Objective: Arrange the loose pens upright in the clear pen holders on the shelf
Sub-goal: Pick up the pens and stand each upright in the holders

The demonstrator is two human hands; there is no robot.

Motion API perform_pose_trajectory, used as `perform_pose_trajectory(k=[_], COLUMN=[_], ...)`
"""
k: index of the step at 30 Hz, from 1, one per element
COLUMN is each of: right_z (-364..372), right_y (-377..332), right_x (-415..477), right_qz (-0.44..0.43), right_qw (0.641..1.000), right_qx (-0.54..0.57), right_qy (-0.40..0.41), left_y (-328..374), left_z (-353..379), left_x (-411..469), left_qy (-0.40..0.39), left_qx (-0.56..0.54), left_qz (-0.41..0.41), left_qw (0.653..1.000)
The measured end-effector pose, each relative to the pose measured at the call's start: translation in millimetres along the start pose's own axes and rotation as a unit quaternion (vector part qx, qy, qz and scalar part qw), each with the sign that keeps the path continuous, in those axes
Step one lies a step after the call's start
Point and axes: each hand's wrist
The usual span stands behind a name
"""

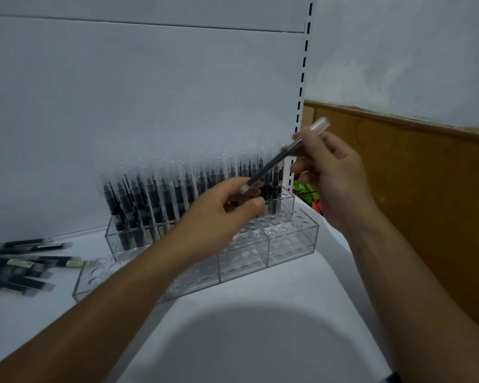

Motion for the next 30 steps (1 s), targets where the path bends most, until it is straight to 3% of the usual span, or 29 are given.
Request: perform_pose_trajectory(k=[4, 9, 13, 18, 24, 30], right_z=[-11, -18, -20, -18, -19, -20], right_y=[-3, 8, 20, 27, 38, 42], right_x=[5, 15, 24, 32, 41, 42], right_qz=[-0.044, -0.131, -0.176, -0.19, -0.085, -0.065], right_qw=[0.99, 0.97, 0.946, 0.931, 0.89, 0.887], right_qx=[0.027, -0.102, -0.209, -0.264, -0.44, -0.448], right_qy=[0.132, 0.179, 0.171, 0.167, 0.082, 0.092], left_y=[4, 0, -5, -4, 1, 3], left_z=[6, 11, 11, 11, 11, 12], left_x=[-3, 0, 1, 1, 1, 0], left_qy=[-0.133, -0.232, -0.231, -0.224, -0.225, -0.232], left_qx=[0.152, 0.262, 0.263, 0.268, 0.269, 0.274], left_qz=[0.053, 0.055, 0.069, 0.077, 0.076, 0.07], left_qw=[0.978, 0.935, 0.934, 0.934, 0.933, 0.931])
Point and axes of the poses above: each hand's wrist, its own x-axis towards the middle knuckle, its own z-axis out of the palm, y = z × x, and after that the axes turned 15 degrees about z, right-handed
